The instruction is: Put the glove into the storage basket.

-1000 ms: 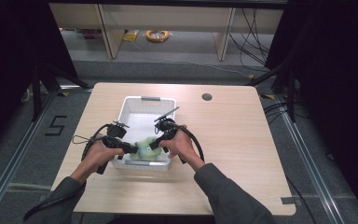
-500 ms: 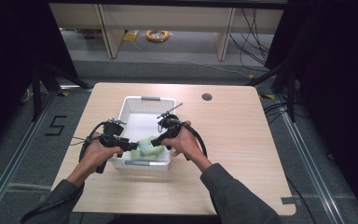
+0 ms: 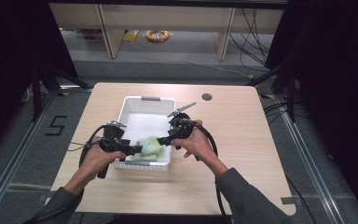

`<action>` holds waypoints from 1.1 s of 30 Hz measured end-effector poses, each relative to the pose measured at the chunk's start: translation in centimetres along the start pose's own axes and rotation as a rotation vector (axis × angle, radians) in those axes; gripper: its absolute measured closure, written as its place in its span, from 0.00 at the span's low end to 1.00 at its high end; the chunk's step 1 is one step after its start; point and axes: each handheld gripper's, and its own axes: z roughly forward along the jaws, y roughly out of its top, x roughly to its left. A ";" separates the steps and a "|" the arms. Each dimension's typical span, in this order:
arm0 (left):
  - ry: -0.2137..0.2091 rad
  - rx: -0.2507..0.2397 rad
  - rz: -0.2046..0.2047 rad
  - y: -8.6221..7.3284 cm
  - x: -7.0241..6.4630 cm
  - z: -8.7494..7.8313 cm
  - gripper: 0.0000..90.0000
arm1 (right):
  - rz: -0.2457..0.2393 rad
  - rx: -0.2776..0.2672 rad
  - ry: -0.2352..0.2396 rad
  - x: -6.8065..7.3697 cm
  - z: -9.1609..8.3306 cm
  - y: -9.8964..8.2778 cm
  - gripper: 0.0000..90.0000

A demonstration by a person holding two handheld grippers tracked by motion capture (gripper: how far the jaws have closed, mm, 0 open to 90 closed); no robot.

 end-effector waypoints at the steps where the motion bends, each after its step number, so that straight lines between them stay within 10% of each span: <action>1: -0.006 -0.015 -0.003 -0.1 -0.2 -0.2 0.39 | -0.027 -0.016 0.022 -0.1 -0.2 -0.1 0.44; 23: -0.121 -0.126 0.019 -2.4 -5.2 -1.8 0.25 | -0.034 -0.130 0.060 -0.3 -5.1 -4.0 0.40; 33: -0.145 -0.152 0.029 -3.9 -7.1 -1.6 0.19 | -0.057 -0.150 0.002 -0.7 -6.6 -6.4 0.38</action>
